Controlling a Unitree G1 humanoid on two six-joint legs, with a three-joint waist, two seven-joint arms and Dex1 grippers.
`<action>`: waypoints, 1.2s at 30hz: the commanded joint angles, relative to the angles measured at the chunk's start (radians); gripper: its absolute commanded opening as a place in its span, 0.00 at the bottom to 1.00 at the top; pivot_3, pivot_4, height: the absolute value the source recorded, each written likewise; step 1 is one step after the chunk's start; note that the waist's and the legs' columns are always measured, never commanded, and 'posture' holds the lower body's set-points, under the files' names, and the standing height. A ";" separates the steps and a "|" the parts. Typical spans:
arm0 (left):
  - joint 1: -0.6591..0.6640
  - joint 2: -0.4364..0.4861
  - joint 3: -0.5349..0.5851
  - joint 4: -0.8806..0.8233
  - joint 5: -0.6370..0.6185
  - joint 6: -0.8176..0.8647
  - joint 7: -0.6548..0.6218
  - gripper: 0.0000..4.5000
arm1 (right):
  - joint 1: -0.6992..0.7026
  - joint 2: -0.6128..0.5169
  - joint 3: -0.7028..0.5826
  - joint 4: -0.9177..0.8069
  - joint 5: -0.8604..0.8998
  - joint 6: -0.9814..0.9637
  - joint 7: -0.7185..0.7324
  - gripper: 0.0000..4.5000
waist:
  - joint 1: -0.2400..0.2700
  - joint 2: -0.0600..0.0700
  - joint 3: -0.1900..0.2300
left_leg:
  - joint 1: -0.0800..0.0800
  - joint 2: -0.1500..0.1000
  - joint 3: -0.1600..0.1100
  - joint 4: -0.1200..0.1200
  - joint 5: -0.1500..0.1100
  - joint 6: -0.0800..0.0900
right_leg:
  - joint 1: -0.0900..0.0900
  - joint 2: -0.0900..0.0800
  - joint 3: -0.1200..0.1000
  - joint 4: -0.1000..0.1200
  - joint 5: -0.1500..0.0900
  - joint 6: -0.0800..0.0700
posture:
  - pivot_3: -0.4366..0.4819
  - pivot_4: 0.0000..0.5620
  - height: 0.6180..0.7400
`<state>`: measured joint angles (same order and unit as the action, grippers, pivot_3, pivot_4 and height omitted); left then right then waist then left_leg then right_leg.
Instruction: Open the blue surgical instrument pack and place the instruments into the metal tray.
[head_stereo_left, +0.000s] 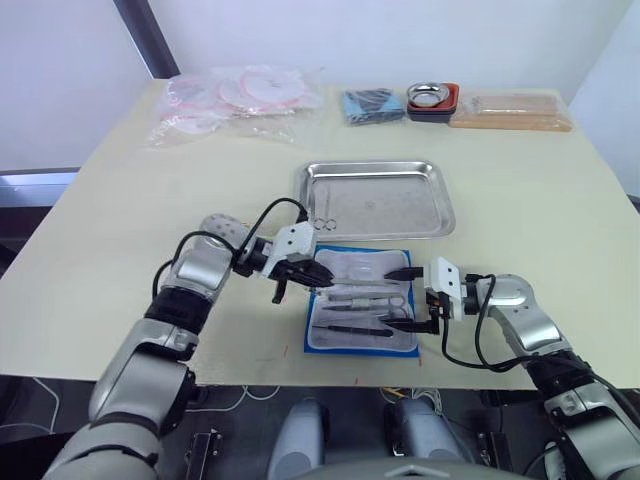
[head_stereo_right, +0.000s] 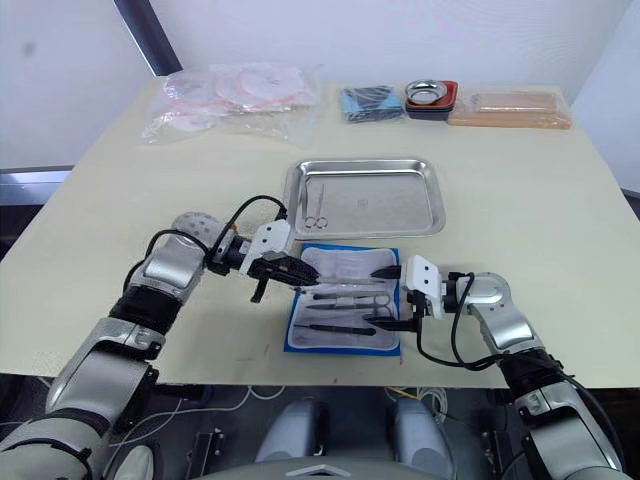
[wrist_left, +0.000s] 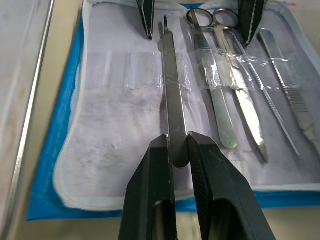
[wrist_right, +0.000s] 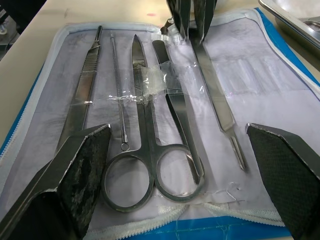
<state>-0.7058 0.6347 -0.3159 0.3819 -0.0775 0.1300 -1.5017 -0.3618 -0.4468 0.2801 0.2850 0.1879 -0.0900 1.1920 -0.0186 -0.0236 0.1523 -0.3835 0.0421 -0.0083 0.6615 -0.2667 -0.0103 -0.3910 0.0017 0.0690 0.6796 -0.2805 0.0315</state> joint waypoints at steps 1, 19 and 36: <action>-0.012 0.034 -0.002 -0.087 0.000 0.070 -0.022 0.01 | 0.034 -0.013 0.040 0.067 -0.063 0.028 -0.007 1.00 | -0.001 0.000 0.000 | 0.000 0.000 0.000 0.000 0.000 0.000 | 0.000 0.000 0.000 0.000 0.000 0.000 | 0.48 0.27 1.00; -0.002 0.176 0.016 -0.200 -0.020 0.170 -0.069 0.01 | 0.034 0.002 0.046 0.074 -0.065 0.022 -0.015 1.00 | -0.008 -0.001 0.001 | 0.000 0.000 0.000 0.000 0.000 0.000 | 0.000 0.000 0.000 0.000 0.000 0.000 | 0.48 0.27 1.00; 0.054 0.345 0.067 -0.292 -0.098 0.214 -0.091 0.01 | 0.031 0.007 0.050 0.087 -0.065 0.013 -0.012 1.00 | -0.020 -0.001 0.001 | 0.000 0.001 0.000 0.000 0.000 0.000 | 0.000 0.000 0.000 0.000 0.000 0.000 | 0.48 0.27 1.00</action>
<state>-0.6529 0.9504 -0.2887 0.1275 -0.1484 0.3359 -1.5552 -0.3667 -0.4294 0.2893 0.2971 0.1876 -0.0952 1.1820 -0.0389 -0.0245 0.1531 -0.3835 0.0427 -0.0085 0.6614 -0.2667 -0.0103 -0.3914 0.0020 0.0690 0.6798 -0.2807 0.0314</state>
